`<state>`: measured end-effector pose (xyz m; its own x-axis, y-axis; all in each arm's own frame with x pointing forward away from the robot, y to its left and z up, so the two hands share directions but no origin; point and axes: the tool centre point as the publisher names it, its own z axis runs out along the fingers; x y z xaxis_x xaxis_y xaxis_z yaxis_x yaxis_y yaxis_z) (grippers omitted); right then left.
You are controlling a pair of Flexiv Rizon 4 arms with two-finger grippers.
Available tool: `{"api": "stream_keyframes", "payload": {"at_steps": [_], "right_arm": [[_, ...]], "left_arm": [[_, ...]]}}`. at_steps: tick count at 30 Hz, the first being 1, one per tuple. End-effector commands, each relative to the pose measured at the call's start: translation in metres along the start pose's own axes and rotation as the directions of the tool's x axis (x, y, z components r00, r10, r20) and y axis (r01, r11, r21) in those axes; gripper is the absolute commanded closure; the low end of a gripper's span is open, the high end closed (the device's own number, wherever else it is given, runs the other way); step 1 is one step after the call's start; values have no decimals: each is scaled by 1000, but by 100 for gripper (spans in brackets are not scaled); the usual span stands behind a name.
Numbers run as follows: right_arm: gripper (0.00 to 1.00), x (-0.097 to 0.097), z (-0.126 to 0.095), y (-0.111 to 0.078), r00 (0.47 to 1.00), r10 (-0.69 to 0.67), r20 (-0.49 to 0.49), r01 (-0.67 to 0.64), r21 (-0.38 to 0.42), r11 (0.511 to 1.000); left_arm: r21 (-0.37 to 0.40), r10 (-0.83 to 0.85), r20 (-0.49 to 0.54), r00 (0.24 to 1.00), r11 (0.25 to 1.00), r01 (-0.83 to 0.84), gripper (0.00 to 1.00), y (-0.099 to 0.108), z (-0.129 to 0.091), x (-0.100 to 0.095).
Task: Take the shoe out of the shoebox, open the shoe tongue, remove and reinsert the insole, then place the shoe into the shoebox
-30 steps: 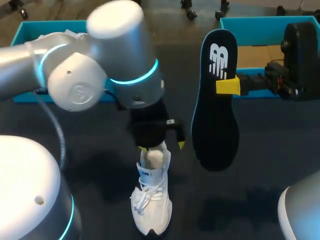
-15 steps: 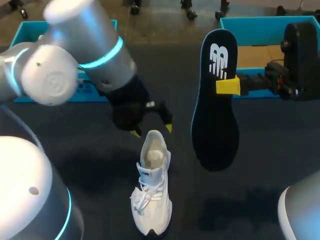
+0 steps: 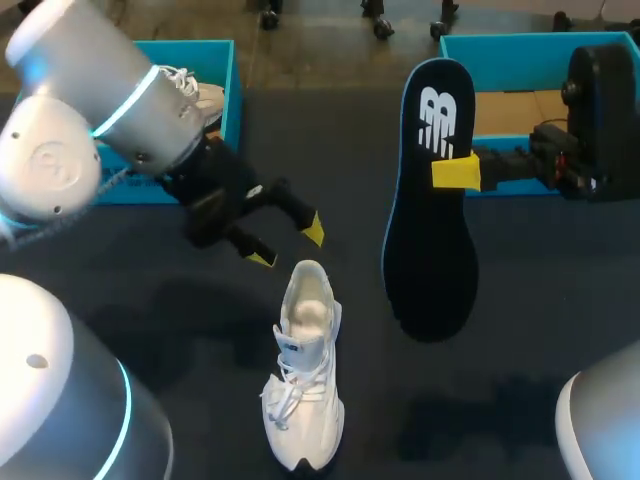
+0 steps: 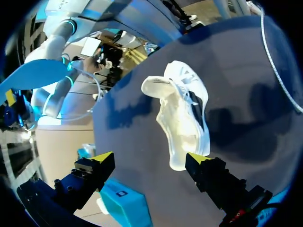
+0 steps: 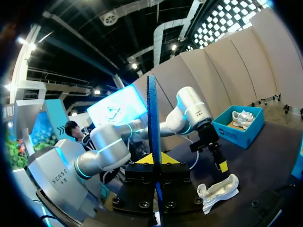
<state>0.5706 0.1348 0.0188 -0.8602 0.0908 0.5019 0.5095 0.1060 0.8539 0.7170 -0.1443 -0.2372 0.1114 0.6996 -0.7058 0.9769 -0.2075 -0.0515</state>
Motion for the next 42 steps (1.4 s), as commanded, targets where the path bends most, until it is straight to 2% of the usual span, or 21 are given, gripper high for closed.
{"api": "stream_keyframes", "payload": {"at_steps": [1, 4, 10, 11, 13, 24, 27, 29, 33, 36, 40, 42], "right_arm": [[100, -3, 3, 3, 1000, 2, -3, -2, 5, 1000], [100, -3, 3, 3, 1000, 2, -3, -2, 5, 1000], [100, -3, 3, 3, 1000, 2, -3, -2, 5, 1000], [100, -3, 3, 3, 1000, 2, -3, -2, 5, 1000], [100, -3, 3, 3, 1000, 2, -3, -2, 5, 1000], [100, -3, 3, 3, 1000, 2, -3, -2, 5, 1000], [100, -3, 3, 3, 1000, 2, -3, -2, 5, 1000], [100, -16, 3, 8, 998, 55, 3, -55, 27, 998], [100, -41, 4, 17, 991, 135, -23, -135, 12, 991], [100, -56, 7, 22, 984, 172, -46, -171, 24, 985], [100, -79, 14, 28, 970, 218, -105, -217, 20, 976], [100, -79, 14, 28, 970, 218, -105, -217, 20, 976]], "left_arm": [[-26, 2, 353, 936, 1000, 7, 0, 3, -2, -1], [-40, 30, 394, 918, 999, -16, 0, 9, -8, -12], [-101, 116, 425, 898, 992, -80, 0, 7, -13, -37], [-101, 160, 461, 873, 987, -127, 0, 4, -17, -42], [-95, 213, 469, 857, 977, -191, 0, 2, -26, -45], [-95, 213, 469, 857, 977, -191, 0, 2, -26, -45], [-140, 221, 486, 846, 975, -174, 0, 0, -27, -47], [-172, 230, 488, 842, 971, -165, 0, -3, -30, -50], [-238, 251, 513, 821, 960, -145, 0, -7, -39, -53], [-253, 243, 548, 800, 960, -118, 0, -6, -48, -52], [-203, 224, 641, 734, 972, -120, 0, -9, -59, -52], [-182, 218, 659, 720, 975, -129, 0, -11, -61, -52]]}}
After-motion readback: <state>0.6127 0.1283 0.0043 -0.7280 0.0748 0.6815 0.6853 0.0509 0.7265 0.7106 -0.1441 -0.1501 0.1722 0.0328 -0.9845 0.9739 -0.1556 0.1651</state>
